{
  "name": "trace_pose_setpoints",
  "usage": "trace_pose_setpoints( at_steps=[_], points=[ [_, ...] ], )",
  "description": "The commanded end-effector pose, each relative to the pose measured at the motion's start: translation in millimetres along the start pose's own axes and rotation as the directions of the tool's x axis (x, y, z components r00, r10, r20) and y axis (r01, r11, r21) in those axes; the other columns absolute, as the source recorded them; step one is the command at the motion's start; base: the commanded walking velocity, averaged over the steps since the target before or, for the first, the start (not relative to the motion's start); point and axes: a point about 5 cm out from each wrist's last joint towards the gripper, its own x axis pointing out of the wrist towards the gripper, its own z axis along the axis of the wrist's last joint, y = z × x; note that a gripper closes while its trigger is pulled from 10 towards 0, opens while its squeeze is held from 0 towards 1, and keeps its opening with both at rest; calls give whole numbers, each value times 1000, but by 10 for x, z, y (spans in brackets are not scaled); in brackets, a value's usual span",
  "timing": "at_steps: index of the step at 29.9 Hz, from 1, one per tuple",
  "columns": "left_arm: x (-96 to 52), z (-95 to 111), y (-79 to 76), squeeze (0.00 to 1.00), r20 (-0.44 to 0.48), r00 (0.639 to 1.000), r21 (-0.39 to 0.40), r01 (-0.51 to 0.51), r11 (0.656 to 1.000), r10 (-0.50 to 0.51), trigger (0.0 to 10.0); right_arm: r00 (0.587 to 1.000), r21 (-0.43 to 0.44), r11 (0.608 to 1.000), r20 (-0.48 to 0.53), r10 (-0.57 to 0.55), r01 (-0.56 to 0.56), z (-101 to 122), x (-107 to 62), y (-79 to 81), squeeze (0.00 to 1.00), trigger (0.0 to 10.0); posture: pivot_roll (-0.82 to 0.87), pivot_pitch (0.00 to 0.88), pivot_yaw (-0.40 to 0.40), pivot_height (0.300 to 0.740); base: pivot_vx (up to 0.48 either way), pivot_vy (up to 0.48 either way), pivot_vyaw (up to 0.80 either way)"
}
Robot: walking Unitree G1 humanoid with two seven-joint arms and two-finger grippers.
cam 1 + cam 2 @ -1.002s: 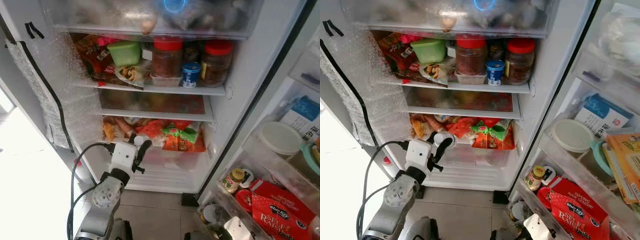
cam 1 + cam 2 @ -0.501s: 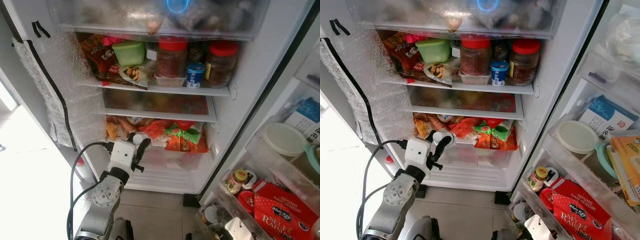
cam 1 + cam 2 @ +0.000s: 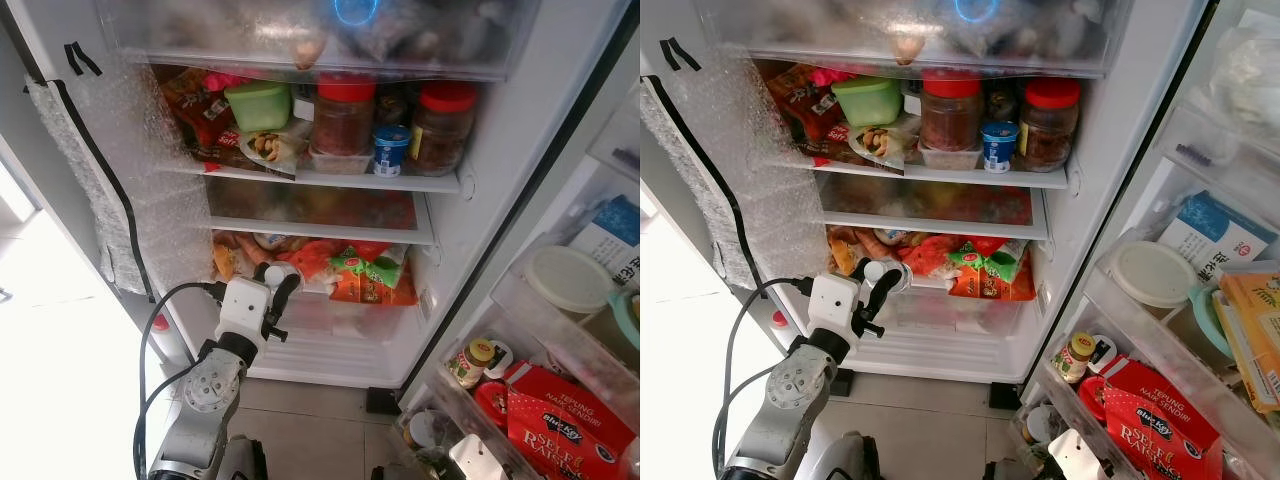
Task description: Restocking fridge
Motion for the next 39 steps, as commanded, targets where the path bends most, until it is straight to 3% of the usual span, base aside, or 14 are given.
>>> trace_pose_setpoints(
  at_steps=[1, 15, 29, 39],
  points=[
    [40, 87, -5, 0, 46, 999, 1, 3, 1000, -4, 10000, 996, -10, 998, -61, 68, -69, -117, 17, 179, 0, 10000, -59, 48, 9, 647, 0, 0, 0],
    [49, 91, -3, 0, 45, 999, 12, 5, 1000, -6, 10000, 995, -50, 995, -65, 82, -85, -105, 18, 178, 0, 10000, -53, 65, 6, 647, 164, 0, 73],
    [55, 89, -7, 0, 45, 999, 12, 9, 1000, -10, 10000, 995, -28, 997, -65, 77, -78, -111, 18, 178, 0, 10000, -55, 67, 9, 647, 249, 0, 103],
    [26, 46, -91, 0, 15, 997, -32, 75, 997, -75, 10000, 995, -23, 996, -67, 79, -81, -119, 16, 182, 0, 10000, -52, 73, 9, 647, 0, 0, 0]
  ],
)
